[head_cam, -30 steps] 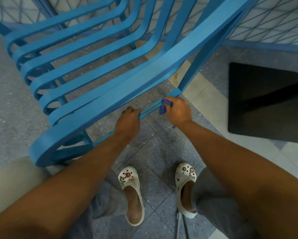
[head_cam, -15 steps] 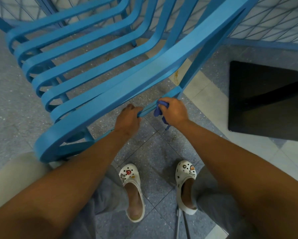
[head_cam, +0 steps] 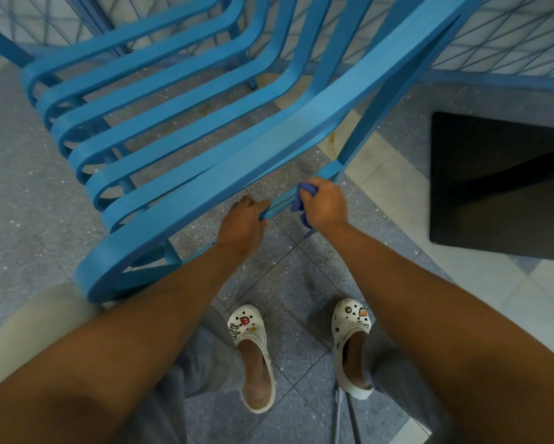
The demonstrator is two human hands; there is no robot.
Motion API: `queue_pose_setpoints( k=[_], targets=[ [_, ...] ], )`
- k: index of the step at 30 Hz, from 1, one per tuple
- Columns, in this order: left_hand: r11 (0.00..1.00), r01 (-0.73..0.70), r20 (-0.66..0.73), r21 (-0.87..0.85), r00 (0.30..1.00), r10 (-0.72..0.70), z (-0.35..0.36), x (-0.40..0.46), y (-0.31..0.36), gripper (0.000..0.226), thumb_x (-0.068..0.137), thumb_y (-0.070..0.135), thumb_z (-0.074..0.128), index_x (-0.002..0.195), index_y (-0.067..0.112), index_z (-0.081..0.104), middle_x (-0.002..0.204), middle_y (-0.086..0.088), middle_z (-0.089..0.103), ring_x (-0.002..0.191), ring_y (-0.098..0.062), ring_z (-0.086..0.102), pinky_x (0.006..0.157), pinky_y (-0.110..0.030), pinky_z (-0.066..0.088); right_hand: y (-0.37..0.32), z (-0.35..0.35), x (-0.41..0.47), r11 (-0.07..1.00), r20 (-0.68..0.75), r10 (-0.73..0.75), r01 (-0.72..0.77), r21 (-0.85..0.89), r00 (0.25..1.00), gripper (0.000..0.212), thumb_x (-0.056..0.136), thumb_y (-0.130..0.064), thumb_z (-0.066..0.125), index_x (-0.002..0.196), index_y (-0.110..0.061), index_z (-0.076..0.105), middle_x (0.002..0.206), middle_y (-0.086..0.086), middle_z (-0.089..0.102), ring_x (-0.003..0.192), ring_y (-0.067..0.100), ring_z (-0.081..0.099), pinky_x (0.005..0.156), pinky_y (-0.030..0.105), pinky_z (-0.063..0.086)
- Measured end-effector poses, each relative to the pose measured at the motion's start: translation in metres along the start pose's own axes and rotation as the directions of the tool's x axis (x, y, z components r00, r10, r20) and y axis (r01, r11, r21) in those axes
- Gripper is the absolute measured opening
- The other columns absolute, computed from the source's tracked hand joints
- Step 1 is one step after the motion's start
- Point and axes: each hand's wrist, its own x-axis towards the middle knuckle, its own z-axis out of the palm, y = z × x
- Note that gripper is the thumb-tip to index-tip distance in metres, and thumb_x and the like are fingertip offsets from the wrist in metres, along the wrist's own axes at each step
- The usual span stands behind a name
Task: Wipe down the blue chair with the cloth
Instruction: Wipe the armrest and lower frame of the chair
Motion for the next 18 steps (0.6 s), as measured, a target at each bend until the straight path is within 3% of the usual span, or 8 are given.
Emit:
queue_pose_setpoints(
  k=[2, 5, 7, 10, 12, 15, 18],
  targets=[
    [1.0, 0.012, 0.013, -0.021, 1.0, -0.012, -0.001, 0.001, -0.003, 0.045, 0.094, 0.01, 0.069, 0.138, 0.012, 0.06, 0.114, -0.017, 0.06, 0.102, -0.035, 0.061, 0.089, -0.046, 0.053, 0.004, 0.004, -0.007, 0.996, 0.051, -0.079, 0.081, -0.025, 0.996, 0.016, 0.098, -0.019, 0.061, 0.102, -0.019, 0.076, 0.086, -0.007, 0.066, 0.071, 0.007, 0.056, 0.059, 0.01, 0.036],
    [0.998, 0.042, 0.042, -0.042, 0.998, -0.04, -0.004, 0.001, -0.003, 0.044, 0.094, 0.013, 0.07, 0.137, 0.012, 0.061, 0.115, -0.017, 0.059, 0.102, -0.034, 0.062, 0.09, -0.045, 0.053, 0.009, -0.004, -0.005, 0.987, 0.135, -0.127, 0.138, -0.077, 0.983, 0.015, 0.099, -0.028, 0.061, 0.104, -0.026, 0.076, 0.085, -0.009, 0.067, 0.067, 0.007, 0.059, 0.055, 0.013, 0.04],
    [0.999, 0.04, 0.04, -0.025, 0.998, -0.039, -0.008, -0.002, -0.002, 0.041, 0.093, 0.012, 0.07, 0.134, 0.012, 0.063, 0.114, -0.016, 0.06, 0.099, -0.032, 0.062, 0.088, -0.043, 0.055, 0.013, -0.015, 0.008, 0.988, 0.123, -0.099, 0.112, -0.104, 0.987, 0.016, 0.099, -0.031, 0.061, 0.104, -0.03, 0.075, 0.086, -0.009, 0.071, 0.069, 0.009, 0.063, 0.058, 0.016, 0.045],
    [0.998, 0.06, 0.02, 0.018, 0.998, -0.06, -0.012, -0.01, -0.003, 0.033, 0.095, 0.007, 0.063, 0.127, 0.012, 0.067, 0.109, -0.013, 0.061, 0.094, -0.029, 0.062, 0.084, -0.044, 0.058, 0.014, -0.03, 0.028, 0.997, 0.002, 0.063, -0.063, -0.036, 0.998, 0.017, 0.099, -0.027, 0.058, 0.098, -0.026, 0.075, 0.093, 0.0, 0.075, 0.081, 0.02, 0.07, 0.073, 0.031, 0.057],
    [0.996, 0.082, 0.018, 0.026, 0.996, -0.082, -0.014, -0.013, -0.004, 0.031, 0.095, 0.006, 0.061, 0.124, 0.011, 0.068, 0.107, -0.013, 0.06, 0.092, -0.029, 0.061, 0.082, -0.045, 0.057, 0.009, -0.027, 0.027, 0.994, -0.038, 0.111, -0.112, -0.019, 0.993, 0.017, 0.099, -0.024, 0.057, 0.092, -0.025, 0.073, 0.088, 0.002, 0.075, 0.075, 0.022, 0.07, 0.07, 0.034, 0.059],
    [0.996, 0.084, 0.014, 0.021, 0.996, -0.084, -0.017, -0.014, -0.004, 0.032, 0.094, 0.006, 0.062, 0.126, 0.01, 0.068, 0.109, -0.014, 0.061, 0.093, -0.03, 0.062, 0.083, -0.044, 0.057, -0.003, -0.008, 0.006, 0.997, 0.002, 0.076, -0.076, -0.007, 0.997, 0.018, 0.1, -0.024, 0.056, 0.094, -0.022, 0.073, 0.081, 0.0, 0.073, 0.072, 0.022, 0.069, 0.068, 0.039, 0.06],
    [0.997, 0.076, 0.014, 0.021, 0.997, -0.077, -0.018, -0.016, -0.004, 0.034, 0.093, 0.009, 0.065, 0.128, 0.011, 0.068, 0.11, -0.016, 0.061, 0.094, -0.031, 0.062, 0.083, -0.04, 0.055, -0.011, 0.009, -0.018, 1.0, 0.042, 0.007, -0.006, -0.017, 0.999, 0.018, 0.1, -0.025, 0.058, 0.105, -0.019, 0.075, 0.097, 0.005, 0.074, 0.081, 0.024, 0.069, 0.072, 0.039, 0.059]
  ],
)
